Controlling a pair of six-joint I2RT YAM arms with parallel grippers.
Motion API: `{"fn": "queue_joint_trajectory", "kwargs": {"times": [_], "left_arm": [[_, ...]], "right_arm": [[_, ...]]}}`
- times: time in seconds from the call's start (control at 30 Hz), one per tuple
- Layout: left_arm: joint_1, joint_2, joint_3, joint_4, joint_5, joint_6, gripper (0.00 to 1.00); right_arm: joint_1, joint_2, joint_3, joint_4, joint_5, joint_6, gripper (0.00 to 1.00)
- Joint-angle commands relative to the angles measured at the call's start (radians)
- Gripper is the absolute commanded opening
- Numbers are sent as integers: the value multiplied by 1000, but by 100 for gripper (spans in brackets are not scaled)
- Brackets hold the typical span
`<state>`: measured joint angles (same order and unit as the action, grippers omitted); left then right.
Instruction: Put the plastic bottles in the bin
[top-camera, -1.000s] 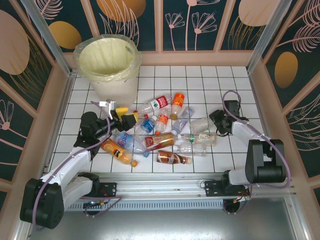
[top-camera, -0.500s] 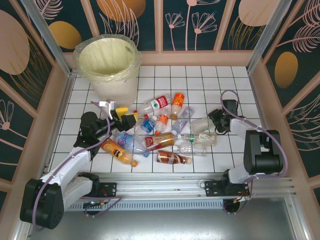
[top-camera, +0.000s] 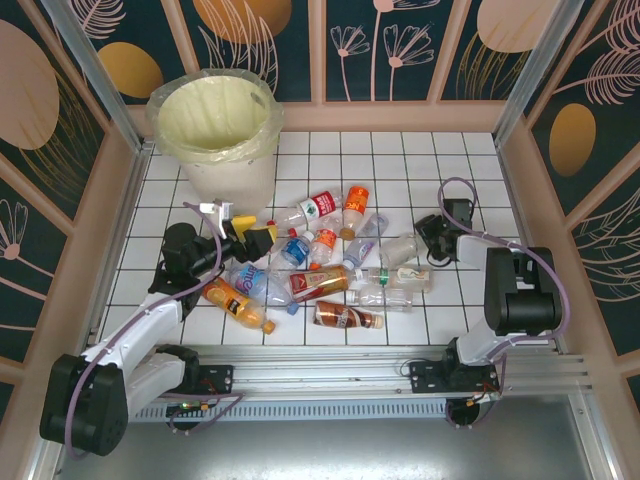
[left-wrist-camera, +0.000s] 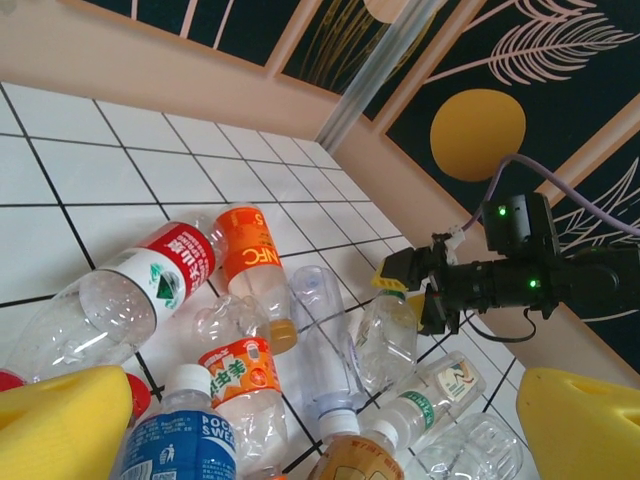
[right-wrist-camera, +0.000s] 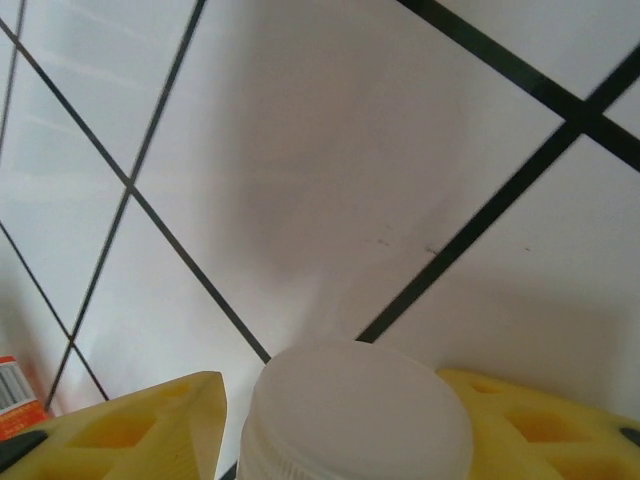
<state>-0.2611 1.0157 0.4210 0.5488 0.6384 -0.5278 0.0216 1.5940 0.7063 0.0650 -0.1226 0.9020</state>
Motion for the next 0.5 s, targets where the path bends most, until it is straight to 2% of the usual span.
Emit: {"fn": "queue_joint_trajectory", "kwargs": {"times": [0.0, 0.27, 0.47], "left_arm": [[-7, 10, 28, -13, -15, 10, 98], [-41, 47, 44, -2, -34, -24, 99], [-91, 77, 90, -70, -75, 3, 98]], "right_arm": [[-5, 30, -5, 89, -15, 17, 57], [-5, 41, -12, 150, -32, 23, 53], [-5, 23, 8, 166, -25, -5, 51]]}}
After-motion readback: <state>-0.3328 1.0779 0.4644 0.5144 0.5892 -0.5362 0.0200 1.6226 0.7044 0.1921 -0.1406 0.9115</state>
